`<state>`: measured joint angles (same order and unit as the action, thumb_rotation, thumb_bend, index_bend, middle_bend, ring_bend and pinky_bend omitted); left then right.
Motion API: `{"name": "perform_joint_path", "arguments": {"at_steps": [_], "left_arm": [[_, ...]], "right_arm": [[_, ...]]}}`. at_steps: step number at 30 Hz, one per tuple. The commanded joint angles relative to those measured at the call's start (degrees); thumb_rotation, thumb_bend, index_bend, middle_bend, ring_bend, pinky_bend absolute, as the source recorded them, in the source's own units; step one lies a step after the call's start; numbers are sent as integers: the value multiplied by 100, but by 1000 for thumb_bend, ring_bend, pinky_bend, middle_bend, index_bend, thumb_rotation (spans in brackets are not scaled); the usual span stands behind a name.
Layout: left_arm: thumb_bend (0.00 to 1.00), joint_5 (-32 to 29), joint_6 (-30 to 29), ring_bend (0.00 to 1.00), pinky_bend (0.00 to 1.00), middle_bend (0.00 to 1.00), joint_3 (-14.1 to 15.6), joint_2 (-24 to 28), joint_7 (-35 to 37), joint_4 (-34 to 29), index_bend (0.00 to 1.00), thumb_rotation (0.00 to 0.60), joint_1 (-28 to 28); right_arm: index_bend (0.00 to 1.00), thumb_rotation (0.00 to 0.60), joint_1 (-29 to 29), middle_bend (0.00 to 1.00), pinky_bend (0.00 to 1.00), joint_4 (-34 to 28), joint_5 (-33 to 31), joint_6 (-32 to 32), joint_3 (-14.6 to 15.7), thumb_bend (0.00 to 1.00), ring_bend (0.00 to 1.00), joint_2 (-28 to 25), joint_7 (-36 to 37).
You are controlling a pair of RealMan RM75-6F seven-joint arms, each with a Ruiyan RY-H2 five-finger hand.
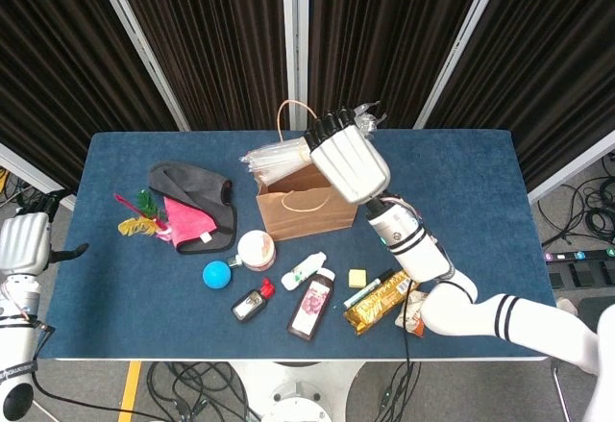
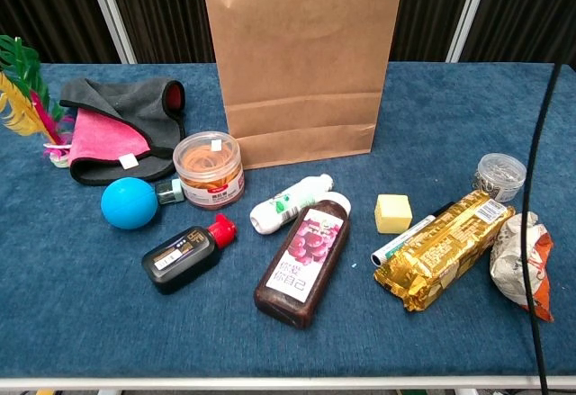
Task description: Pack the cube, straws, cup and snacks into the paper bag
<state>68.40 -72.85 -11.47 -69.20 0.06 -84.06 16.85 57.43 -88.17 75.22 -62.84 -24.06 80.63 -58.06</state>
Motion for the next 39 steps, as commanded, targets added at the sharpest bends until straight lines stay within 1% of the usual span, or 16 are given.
{"name": "perform_joint_path", "arguments": {"at_steps": [1,4,13,16,18,19,20,22,24,27,29,33,37,39], "left_arm": [[44,-8,65,310,345,330,-13,0,96,77,258,600,8],[44,10,101,310,345,330,-5,-5,161,125,259,600,12],[44,34,198,311,345,330,-9,-87,262,249,258,600,66],[44,23,204,310,345,330,-14,-114,275,286,259,600,69],[44,21,202,310,345,330,-14,-119,282,303,259,600,65],[44,27,193,310,345,330,-13,-120,289,309,259,600,61],[44,37,179,309,345,330,-11,-119,301,312,259,600,52],[44,47,167,295,340,330,-16,-101,316,310,258,600,46],[44,44,158,284,335,330,-26,-83,321,298,259,600,42],[44,60,132,284,334,330,-35,-63,326,261,258,600,36],[44,75,125,284,333,330,-32,-66,315,241,259,600,40],[44,89,109,284,333,330,-28,-65,314,205,259,600,33],[44,103,83,284,333,330,-30,-49,295,152,258,600,27],[44,109,68,284,333,330,-30,-33,290,118,259,600,19]], "right_arm": [[666,600,96,513,464,78,-113,21,63,256,387,97,-161],[666,600,126,513,465,39,-199,18,90,257,387,58,-265],[666,600,149,513,465,-213,-564,131,210,263,386,-376,-665],[668,600,198,510,460,-213,-738,191,283,262,386,-378,-755],[654,600,230,500,445,-210,-808,205,327,238,382,-343,-784],[625,600,244,484,424,-212,-833,213,354,214,368,-333,-800],[568,600,261,455,387,-229,-852,230,387,171,336,-329,-792],[430,600,282,380,287,-285,-927,251,407,86,233,-335,-733],[326,600,290,309,205,-356,-1022,228,402,28,148,-347,-718],[200,600,303,217,113,-475,-1065,146,403,0,54,-394,-701],[175,600,272,200,92,-595,-1037,37,424,0,38,-436,-659],[170,600,175,201,86,-795,-901,-215,492,0,36,-516,-593],[170,600,77,212,88,-984,-796,-447,445,0,46,-672,-417],[168,600,-39,220,99,-1150,-705,-645,396,0,60,-837,-278]]}}
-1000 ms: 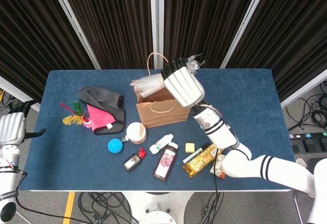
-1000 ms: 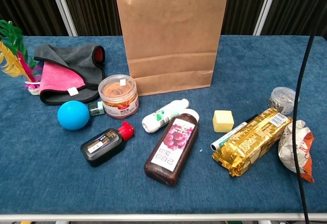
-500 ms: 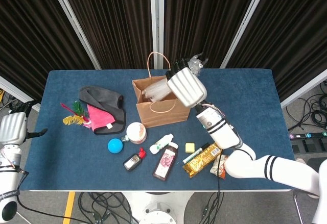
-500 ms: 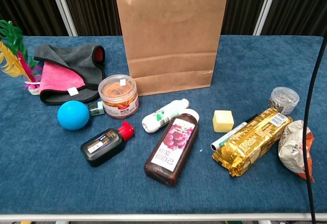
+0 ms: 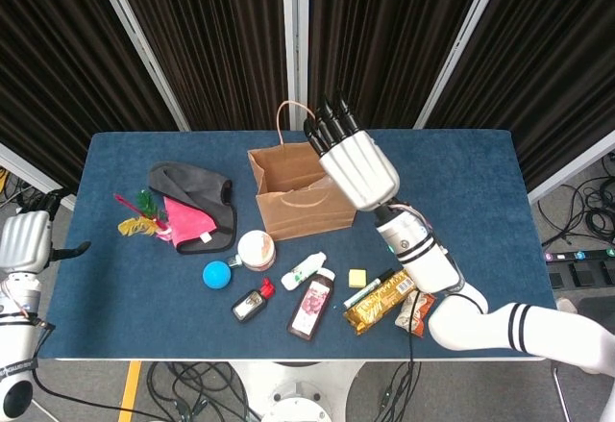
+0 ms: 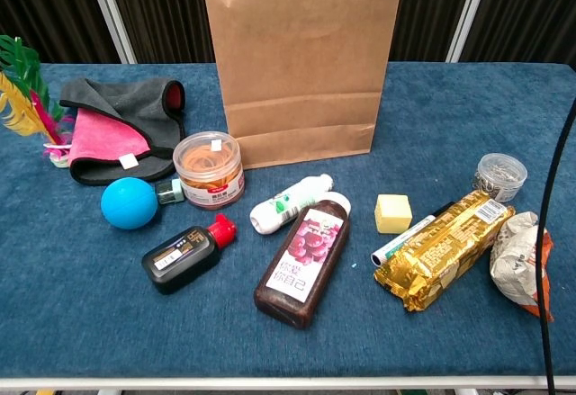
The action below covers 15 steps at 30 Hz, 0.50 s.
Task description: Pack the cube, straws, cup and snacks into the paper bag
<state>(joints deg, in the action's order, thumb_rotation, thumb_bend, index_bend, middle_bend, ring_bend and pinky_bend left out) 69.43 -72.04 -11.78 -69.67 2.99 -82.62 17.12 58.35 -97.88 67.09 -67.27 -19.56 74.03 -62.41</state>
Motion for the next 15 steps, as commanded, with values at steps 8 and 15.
{"name": "perform_joint_path", "arguments": {"at_steps": [8,15], "left_arm": [[45,30,18,284,333,330,16,12,15,-71,259,600,4],[44,152,64,284,333,330,78,-72,112,40,259,600,36]], "right_arm": [[183,600,-1410,234,173,-1548,-1069,-694,81,0,130,-1160,1421],[184,600,-2336,234,176,-1240,-1751,-270,845,0,129,-1230,2756]]}}
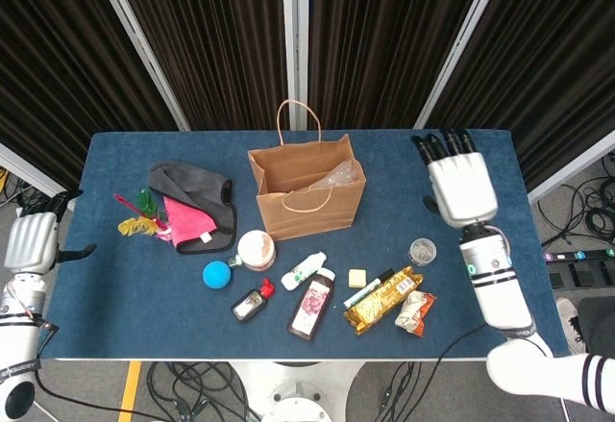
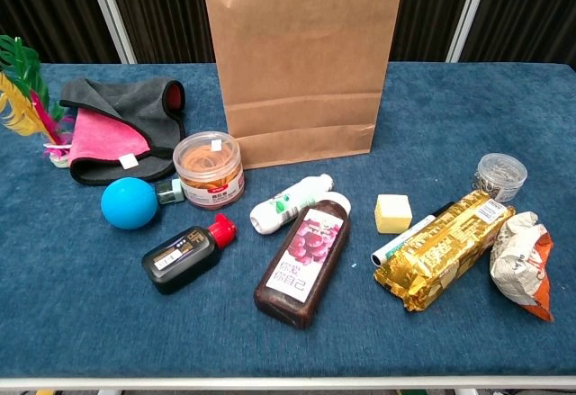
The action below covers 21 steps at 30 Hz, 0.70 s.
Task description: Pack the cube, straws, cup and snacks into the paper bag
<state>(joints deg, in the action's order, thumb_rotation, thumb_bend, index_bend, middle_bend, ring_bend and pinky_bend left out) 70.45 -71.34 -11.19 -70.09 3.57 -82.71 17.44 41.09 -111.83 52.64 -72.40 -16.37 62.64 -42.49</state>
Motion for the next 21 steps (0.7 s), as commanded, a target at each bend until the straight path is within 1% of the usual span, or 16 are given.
{"name": "perform_joint_path", "arguments": {"at_steps": [1,2,5,8,14,17,21], "left_arm": [[44,71,-15,284,333,330,23,-44,79,81,259,600,5],[44,83,-17,284,333,330,25,-62,109,125,259,600,6],[45,113,-50,284,333,330,30,-95,192,193,259,600,-11],[44,177,-95,284,333,330,63,-121,213,246,259,600,-32],[44,233,-117,284,333,330,106,-138,202,332,259,600,-50],[44,235,-100,284,331,330,114,-140,148,374,259,600,-39],[44,220,-88,284,330,330,107,-164,140,422,259,600,-33]], "right_arm": [[185,600,-697,234,176,299,-296,310,631,0,130,-12,918],[187,600,-797,235,176,504,-301,416,759,0,130,113,1113],[201,600,-967,242,182,1051,-336,727,1014,0,134,459,1508],[220,600,-1045,251,197,1610,-243,985,1182,0,143,806,1760],[228,600,-1054,250,200,2338,87,1456,1222,0,144,1296,2372],[228,600,-995,246,202,2587,206,1699,1191,0,143,1449,2593],[228,600,-933,246,202,2774,405,1794,1155,0,143,1606,2706]]}}
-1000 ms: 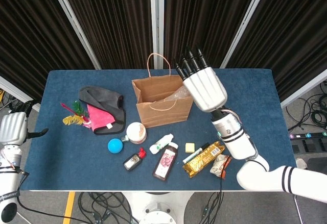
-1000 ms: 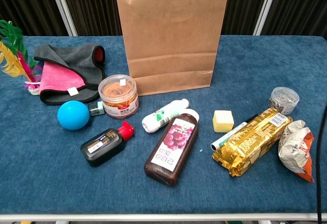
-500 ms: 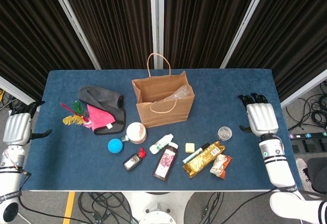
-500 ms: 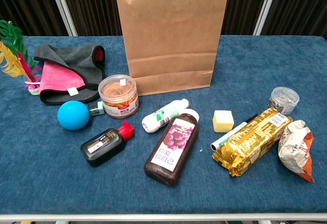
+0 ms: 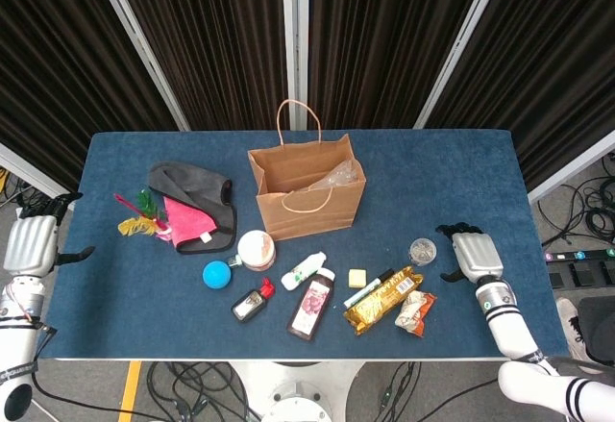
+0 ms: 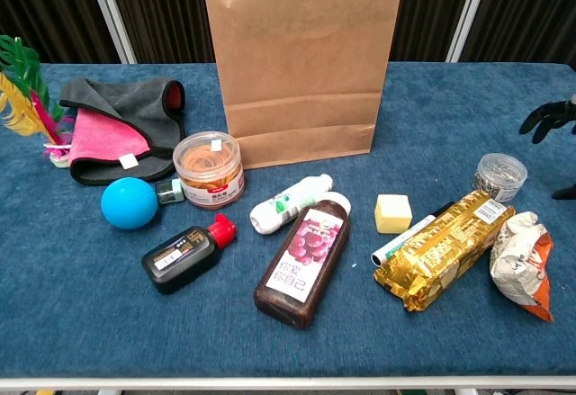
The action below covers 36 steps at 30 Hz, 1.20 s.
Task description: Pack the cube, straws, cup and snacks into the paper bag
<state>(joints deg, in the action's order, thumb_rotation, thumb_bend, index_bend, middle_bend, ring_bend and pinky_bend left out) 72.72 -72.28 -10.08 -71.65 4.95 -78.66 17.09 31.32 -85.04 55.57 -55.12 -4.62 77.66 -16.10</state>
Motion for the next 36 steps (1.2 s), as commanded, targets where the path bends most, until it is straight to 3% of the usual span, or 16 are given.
{"name": "perform_joint_path", "arguments": {"at_steps": [1,18,27,36], "left_arm": [[44,-10,9,284,330,330,-4,-14,-1,28,259,600,4],[44,40,77,284,329,330,-11,-80,234,262,266,600,29],[44,29,129,284,329,330,-20,-107,378,390,267,600,35],[44,23,167,284,329,330,-52,-108,457,430,267,600,63]], "right_arm": [[228,600,57,246,202,113,133,76,-34,0,143,132,74],[257,600,392,249,201,715,-157,456,-110,30,148,670,-485],[454,600,395,380,342,874,-221,318,-142,161,282,869,-637],[527,600,369,430,407,634,-136,-9,-228,203,334,771,-814]]}}
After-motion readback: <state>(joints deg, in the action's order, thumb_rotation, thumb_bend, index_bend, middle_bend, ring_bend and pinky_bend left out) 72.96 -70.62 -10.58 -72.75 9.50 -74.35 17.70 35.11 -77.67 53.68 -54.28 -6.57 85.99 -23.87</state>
